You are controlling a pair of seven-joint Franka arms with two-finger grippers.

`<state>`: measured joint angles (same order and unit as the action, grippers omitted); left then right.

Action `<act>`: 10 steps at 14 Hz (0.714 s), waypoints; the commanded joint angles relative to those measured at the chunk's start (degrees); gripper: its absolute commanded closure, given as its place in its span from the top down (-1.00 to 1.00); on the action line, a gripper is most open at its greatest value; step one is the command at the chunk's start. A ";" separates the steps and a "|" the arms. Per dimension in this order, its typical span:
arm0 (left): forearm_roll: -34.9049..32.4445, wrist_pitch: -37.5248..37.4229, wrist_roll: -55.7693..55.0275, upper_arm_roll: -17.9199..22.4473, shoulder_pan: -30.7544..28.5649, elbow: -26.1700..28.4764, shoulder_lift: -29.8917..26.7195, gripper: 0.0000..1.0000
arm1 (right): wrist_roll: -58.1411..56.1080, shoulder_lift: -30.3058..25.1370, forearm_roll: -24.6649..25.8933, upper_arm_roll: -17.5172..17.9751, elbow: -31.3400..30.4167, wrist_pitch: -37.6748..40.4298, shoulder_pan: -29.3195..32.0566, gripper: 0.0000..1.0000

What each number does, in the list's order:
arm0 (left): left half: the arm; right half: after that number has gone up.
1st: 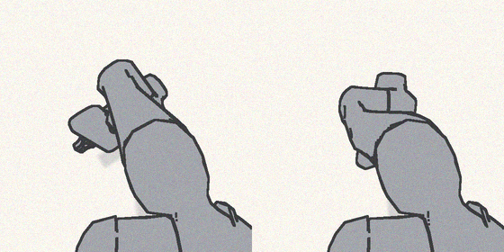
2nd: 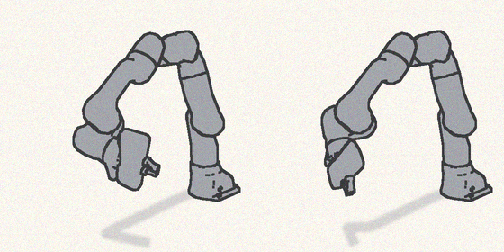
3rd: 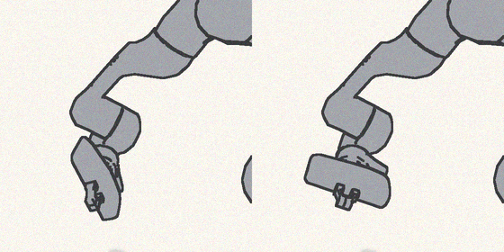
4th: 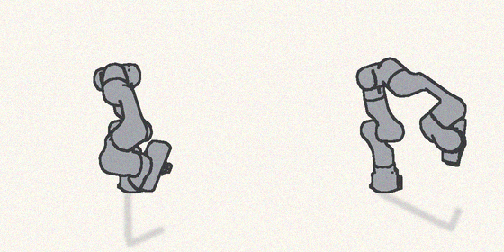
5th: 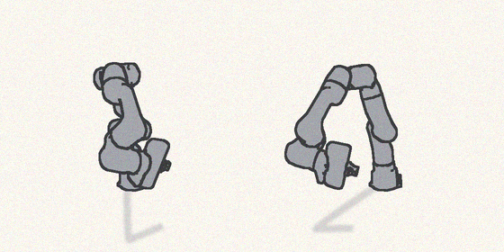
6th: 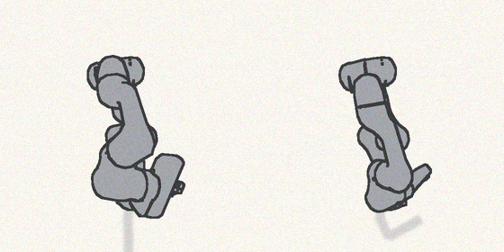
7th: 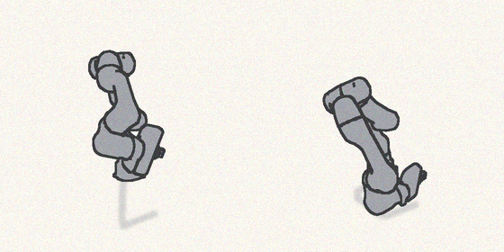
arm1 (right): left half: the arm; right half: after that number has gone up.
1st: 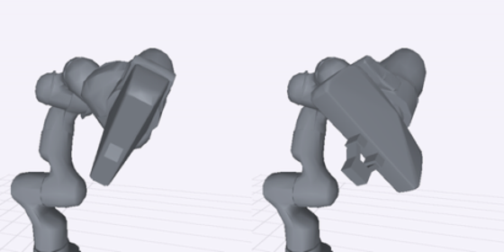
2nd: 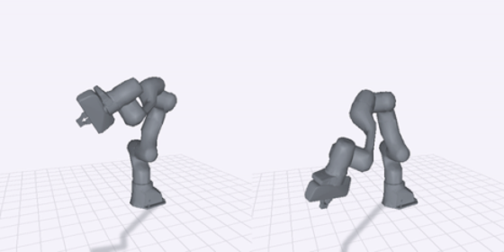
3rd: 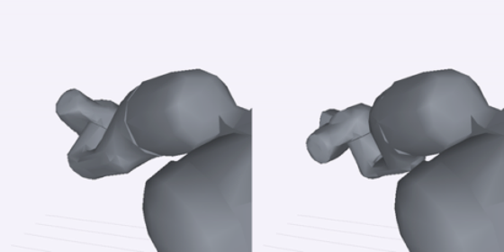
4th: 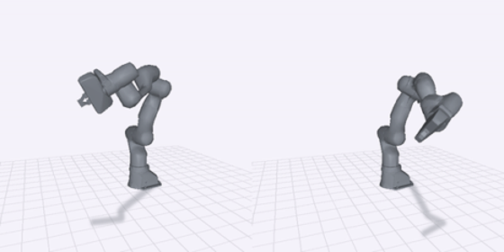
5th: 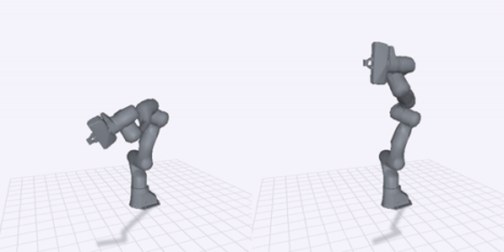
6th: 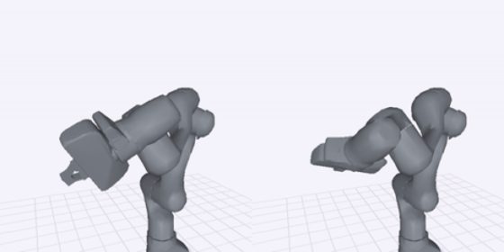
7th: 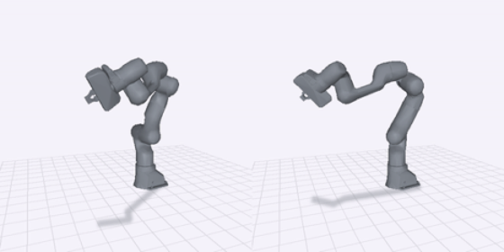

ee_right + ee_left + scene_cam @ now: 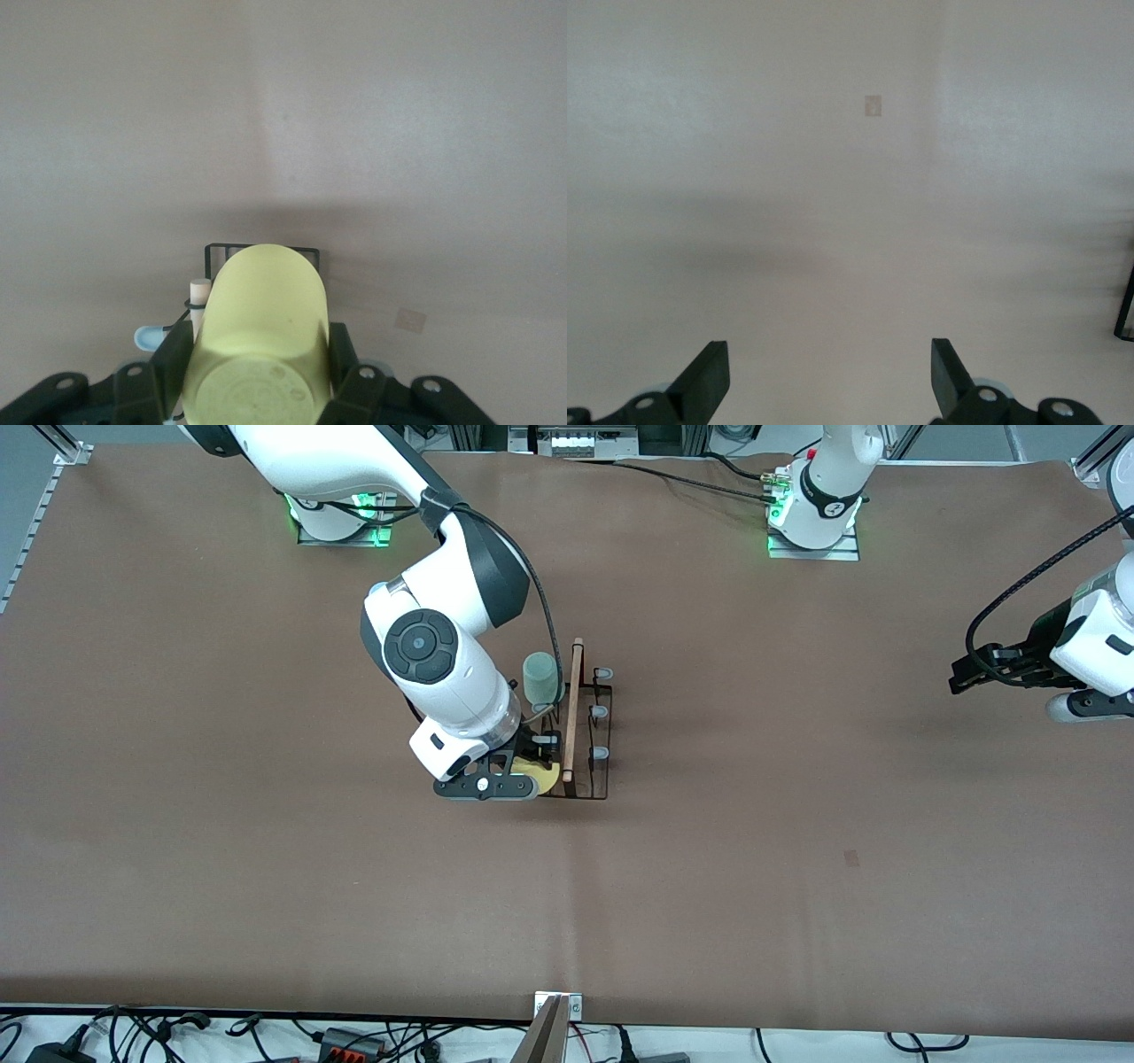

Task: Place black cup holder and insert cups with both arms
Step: 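Lower the yellow cup onto a rack peg with the right gripper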

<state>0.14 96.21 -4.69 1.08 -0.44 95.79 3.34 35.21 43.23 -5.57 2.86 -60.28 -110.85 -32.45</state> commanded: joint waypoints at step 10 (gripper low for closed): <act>-0.75 0.73 1.44 -0.11 -0.61 0.19 -0.26 1.00 | 0.56 1.07 0.21 0.39 -0.37 4.86 -0.68 -0.44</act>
<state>0.14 96.48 -4.44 1.08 -0.78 95.79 3.34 35.21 43.96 -5.50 2.94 -60.52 -106.18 -32.83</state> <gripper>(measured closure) 0.000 0.339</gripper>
